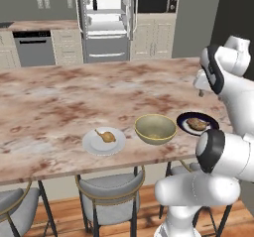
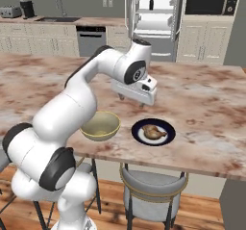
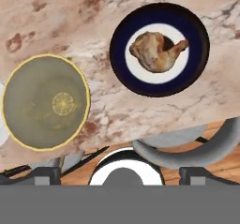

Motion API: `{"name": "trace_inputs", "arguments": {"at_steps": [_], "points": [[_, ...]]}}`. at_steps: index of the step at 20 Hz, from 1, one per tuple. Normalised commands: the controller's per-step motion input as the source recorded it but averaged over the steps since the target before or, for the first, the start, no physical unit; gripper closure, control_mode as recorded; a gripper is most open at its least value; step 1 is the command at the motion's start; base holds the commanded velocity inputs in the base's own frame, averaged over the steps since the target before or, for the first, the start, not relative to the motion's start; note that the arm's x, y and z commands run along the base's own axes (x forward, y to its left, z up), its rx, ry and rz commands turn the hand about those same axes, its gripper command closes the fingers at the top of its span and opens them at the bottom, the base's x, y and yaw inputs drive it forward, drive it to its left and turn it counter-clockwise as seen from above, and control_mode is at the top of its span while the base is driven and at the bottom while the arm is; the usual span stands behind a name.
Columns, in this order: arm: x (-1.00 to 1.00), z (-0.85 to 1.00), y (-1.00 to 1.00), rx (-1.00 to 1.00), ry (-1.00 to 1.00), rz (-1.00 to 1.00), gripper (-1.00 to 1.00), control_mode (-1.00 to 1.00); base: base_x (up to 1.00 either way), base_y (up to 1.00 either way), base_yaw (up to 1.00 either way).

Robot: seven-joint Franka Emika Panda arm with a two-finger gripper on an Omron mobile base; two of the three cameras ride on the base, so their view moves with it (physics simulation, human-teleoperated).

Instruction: Pick the chicken drumstick and onion from their plates and place them in the bowl. Then put the bowl in the fridge.

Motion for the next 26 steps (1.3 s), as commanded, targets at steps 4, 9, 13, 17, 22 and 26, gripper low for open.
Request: {"name": "trace_inputs", "arguments": {"at_steps": [4, 9, 13, 17, 22, 26], "points": [[0.14, -0.33, -0.33, 0.00, 0.20, -0.26, -1.00, -1.00, 0.00, 0.00, 0.00], [0.16, -0.37, -0.30, 0.01, 0.17, -0.23, -1.00, -1.00, 0.00, 0.00, 0.00], [0.16, -0.40, -0.22, 0.00, 0.08, -0.21, -1.00, -1.00, 0.00, 0.00, 0.00], [0.19, -0.34, -0.33, 0.02, 0.13, -0.19, -1.00, -1.00, 0.00, 0.00, 0.00], [0.19, -0.35, -0.24, 0.01, 0.18, -0.12, -1.00, -1.00, 0.00, 0.00, 0.00], [0.21, -0.31, -0.24, 0.00, 0.21, -0.14, -1.00, -1.00, 0.00, 0.00, 0.00]]}}
